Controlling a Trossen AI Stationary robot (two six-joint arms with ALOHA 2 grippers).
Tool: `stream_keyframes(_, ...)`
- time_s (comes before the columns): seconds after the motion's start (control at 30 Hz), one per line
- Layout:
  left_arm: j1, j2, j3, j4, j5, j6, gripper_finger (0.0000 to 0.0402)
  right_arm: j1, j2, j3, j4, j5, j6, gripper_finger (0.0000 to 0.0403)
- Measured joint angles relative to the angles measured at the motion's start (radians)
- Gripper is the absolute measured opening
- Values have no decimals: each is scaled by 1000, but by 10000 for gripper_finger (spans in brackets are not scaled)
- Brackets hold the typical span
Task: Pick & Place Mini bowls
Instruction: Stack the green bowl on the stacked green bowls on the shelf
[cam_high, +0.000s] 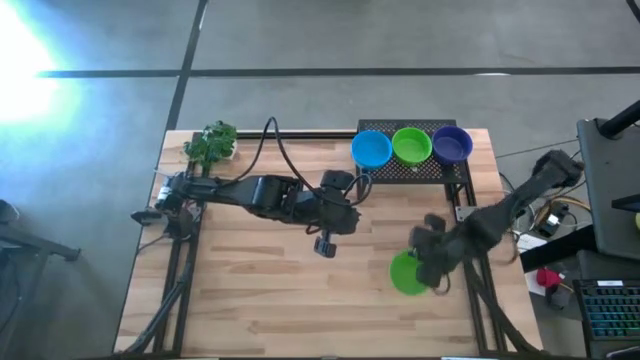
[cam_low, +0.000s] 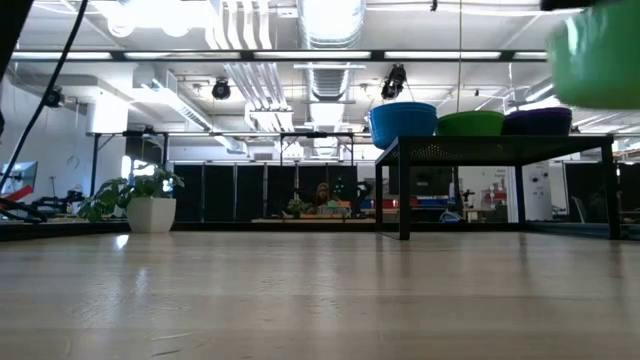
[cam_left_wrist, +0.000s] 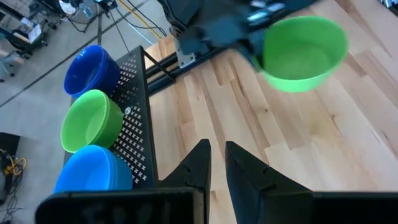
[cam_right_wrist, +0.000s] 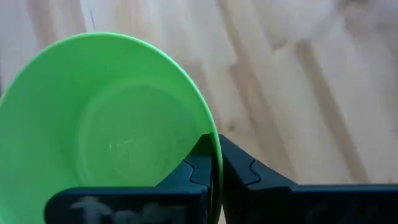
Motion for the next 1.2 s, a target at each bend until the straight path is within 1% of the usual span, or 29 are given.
stream_keyframes(0.2,0,-28,0,1,-2,1,43,-174,-237,0,-14,1,-46,8)
stream_keyframes(0.3,0,-45,0,1,-3,1,43,-273,-336,0,-16,1,-52,8)
stream_keyframes(0.4,0,-55,0,1,-7,1,43,-374,-400,12,-38,1,-108,8)
stream_keyframes(0.5,0,-57,0,1,-7,1,43,-461,-430,40,-42,1,-186,8)
stream_keyframes(0.63,0,-57,0,0,-7,1,43,-565,-425,98,-65,0,-274,8)
stream_keyframes(0.8,0,-58,0,0,-7,1,43,-708,-378,199,-136,1,-359,8)
stream_keyframes(0.97,0,-58,0,0,-7,1,43,-877,-300,308,-207,10,-450,8)
stream_keyframes(1.2,0,-58,0,-1,-7,0,43,-1121,-166,415,-215,31,-607,8)
